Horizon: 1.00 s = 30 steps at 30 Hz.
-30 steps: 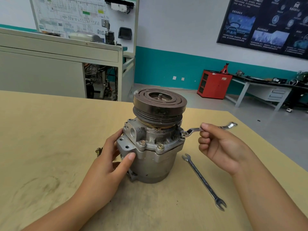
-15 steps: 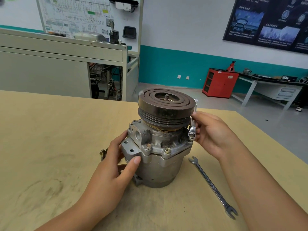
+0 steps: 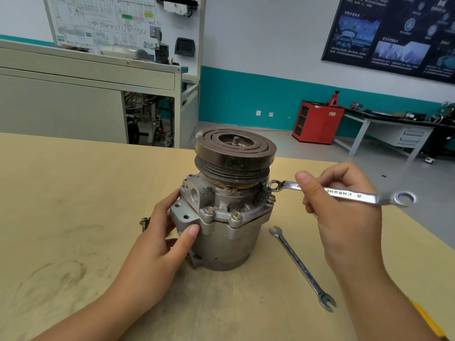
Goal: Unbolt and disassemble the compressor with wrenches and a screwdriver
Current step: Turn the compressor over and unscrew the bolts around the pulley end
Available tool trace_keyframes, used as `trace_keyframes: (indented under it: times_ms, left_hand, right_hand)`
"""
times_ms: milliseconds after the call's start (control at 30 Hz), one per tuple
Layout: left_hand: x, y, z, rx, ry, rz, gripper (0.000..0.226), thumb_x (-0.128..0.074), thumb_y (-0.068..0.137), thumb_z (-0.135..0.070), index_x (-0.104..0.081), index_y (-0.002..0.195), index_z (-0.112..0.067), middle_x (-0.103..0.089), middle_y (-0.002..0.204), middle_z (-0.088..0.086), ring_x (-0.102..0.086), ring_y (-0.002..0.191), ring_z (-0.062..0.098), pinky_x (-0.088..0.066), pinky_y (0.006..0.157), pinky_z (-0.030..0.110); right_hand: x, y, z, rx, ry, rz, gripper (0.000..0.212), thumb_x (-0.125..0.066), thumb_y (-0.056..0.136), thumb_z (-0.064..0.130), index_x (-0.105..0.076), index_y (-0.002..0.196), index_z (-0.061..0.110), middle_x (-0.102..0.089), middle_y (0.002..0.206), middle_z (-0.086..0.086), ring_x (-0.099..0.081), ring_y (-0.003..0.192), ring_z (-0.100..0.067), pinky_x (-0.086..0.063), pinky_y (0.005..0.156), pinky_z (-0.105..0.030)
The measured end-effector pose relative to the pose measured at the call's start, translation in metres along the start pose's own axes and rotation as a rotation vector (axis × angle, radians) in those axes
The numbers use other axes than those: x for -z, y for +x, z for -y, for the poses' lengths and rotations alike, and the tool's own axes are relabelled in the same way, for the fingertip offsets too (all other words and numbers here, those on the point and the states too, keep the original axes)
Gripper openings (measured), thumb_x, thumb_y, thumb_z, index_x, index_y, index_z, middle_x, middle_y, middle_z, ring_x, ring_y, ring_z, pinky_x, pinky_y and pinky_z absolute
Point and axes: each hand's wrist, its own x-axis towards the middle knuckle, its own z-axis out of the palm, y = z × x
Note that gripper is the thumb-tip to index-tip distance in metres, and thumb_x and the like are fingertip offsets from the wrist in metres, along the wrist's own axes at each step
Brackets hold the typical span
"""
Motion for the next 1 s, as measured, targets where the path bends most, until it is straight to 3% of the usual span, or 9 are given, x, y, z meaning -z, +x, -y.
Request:
trace_keyframes:
  times_ms: [67, 167, 467, 633, 800, 900, 1000]
  left_hand:
    - [0.0, 0.0, -0.001, -0.003, 0.009, -0.001, 0.061, -0.049, 0.067, -0.057, -0.035, 0.126, -0.052, -0.056, 0.118, -0.032, -0.053, 0.108, -0.016, -0.039, 0.072, -0.002]
    - [0.001, -0.001, -0.001, 0.001, 0.015, 0.0, 0.059, -0.049, 0.068, -0.057, -0.034, 0.125, -0.053, -0.056, 0.117, -0.031, -0.052, 0.109, -0.016, -0.039, 0.072, -0.002]
    - [0.002, 0.0, -0.001, 0.007, 0.021, 0.015, 0.057, -0.049, 0.069, -0.057, -0.032, 0.123, -0.057, -0.055, 0.12, -0.032, -0.051, 0.112, -0.016, -0.039, 0.072, -0.002]
    - [0.003, -0.001, -0.001, 0.005, 0.022, 0.016, 0.058, -0.049, 0.069, -0.057, -0.033, 0.124, -0.057, -0.056, 0.119, -0.033, -0.051, 0.111, -0.015, -0.038, 0.072, -0.003]
    - [0.003, 0.0, -0.002, 0.002, 0.026, 0.014, 0.056, -0.05, 0.07, -0.055, -0.032, 0.123, -0.058, -0.055, 0.114, -0.042, -0.051, 0.11, -0.016, -0.039, 0.072, -0.002]
    - [0.002, 0.0, -0.003, 0.003, 0.028, 0.011, 0.056, -0.049, 0.07, -0.055, -0.032, 0.123, -0.058, -0.052, 0.114, -0.045, -0.05, 0.11, -0.017, -0.039, 0.072, -0.002]
    - [0.002, 0.0, -0.003, 0.002, 0.026, 0.008, 0.056, -0.049, 0.07, -0.055, -0.033, 0.123, -0.056, -0.052, 0.113, -0.045, -0.05, 0.11, -0.018, -0.039, 0.072, -0.002]
  right_hand:
    - [-0.001, -0.009, 0.001, 0.082, -0.114, -0.052, 0.023, -0.067, 0.071, 0.044, -0.054, 0.068, 0.025, -0.062, 0.062, 0.0, -0.056, 0.051, -0.01, -0.046, 0.048, -0.018]
    - [-0.005, -0.017, 0.002, 0.068, -0.083, -0.081, 0.014, -0.064, 0.074, 0.042, -0.061, 0.071, 0.029, -0.065, 0.063, 0.008, -0.061, 0.055, -0.007, -0.05, 0.05, -0.017]
    - [-0.008, -0.031, -0.004, -0.033, 0.002, -0.089, 0.022, -0.065, 0.076, 0.034, -0.063, 0.07, 0.013, -0.068, 0.062, 0.0, -0.064, 0.051, -0.009, -0.051, 0.051, -0.016]
    - [-0.008, -0.037, -0.008, 0.116, -0.208, -0.052, 0.024, -0.066, 0.085, 0.035, -0.06, 0.066, 0.022, -0.062, 0.061, 0.003, -0.061, 0.055, -0.016, -0.049, 0.052, -0.034]
    - [-0.004, -0.039, -0.007, 0.272, -0.284, 0.04, 0.018, -0.062, 0.084, 0.018, -0.06, 0.067, 0.015, -0.058, 0.061, 0.001, -0.057, 0.055, -0.014, -0.043, 0.049, -0.02]
    - [-0.004, -0.04, -0.004, 0.421, -0.438, 0.117, 0.023, -0.059, 0.087, 0.016, -0.06, 0.067, 0.006, -0.054, 0.053, -0.002, -0.052, 0.048, -0.017, -0.042, 0.046, -0.029]
    - [-0.008, -0.039, -0.002, 0.453, -0.529, 0.125, 0.021, -0.059, 0.085, 0.01, -0.057, 0.064, 0.004, -0.049, 0.051, -0.003, -0.048, 0.045, -0.019, -0.039, 0.043, -0.034]
